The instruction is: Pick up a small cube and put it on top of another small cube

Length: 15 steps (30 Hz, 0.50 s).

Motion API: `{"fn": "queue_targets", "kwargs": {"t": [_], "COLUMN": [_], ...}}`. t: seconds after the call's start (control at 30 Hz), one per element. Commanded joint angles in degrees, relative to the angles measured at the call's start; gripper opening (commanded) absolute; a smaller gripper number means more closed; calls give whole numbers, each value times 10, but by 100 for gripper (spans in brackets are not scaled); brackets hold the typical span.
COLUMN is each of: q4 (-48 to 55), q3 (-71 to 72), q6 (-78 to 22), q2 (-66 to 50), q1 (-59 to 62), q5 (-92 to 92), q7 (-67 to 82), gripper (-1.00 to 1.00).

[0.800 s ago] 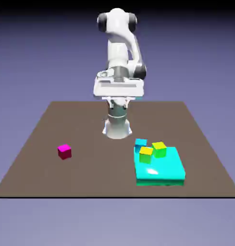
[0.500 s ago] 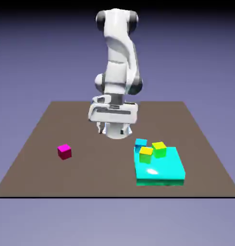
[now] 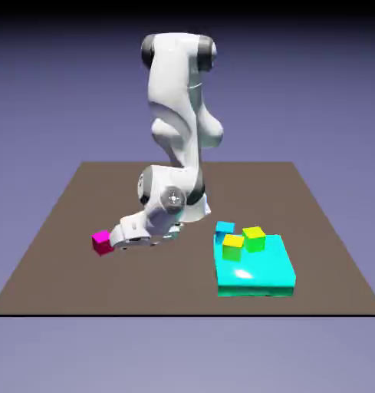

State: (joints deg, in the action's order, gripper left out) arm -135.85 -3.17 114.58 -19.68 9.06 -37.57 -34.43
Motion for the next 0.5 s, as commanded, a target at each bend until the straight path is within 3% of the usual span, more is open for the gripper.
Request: {"fn": "queue_targets", "kwargs": {"t": [0.0, 0.27, 0.4, 0.43, 0.47], "q4": [10, 90, 65, 65, 65], "q3": [-1, -11, -38, -38, -38], "q6": [-24, -212, -154, -154, -154], "q2": [-21, -186, -217, -217, -217], "q1": [4, 35, 63, 63, 63], "q5": [-15, -134, -179, -179, -179], "q7": [3, 29, 1, 1, 1], "gripper": [0, 0, 0, -100, -100]}}
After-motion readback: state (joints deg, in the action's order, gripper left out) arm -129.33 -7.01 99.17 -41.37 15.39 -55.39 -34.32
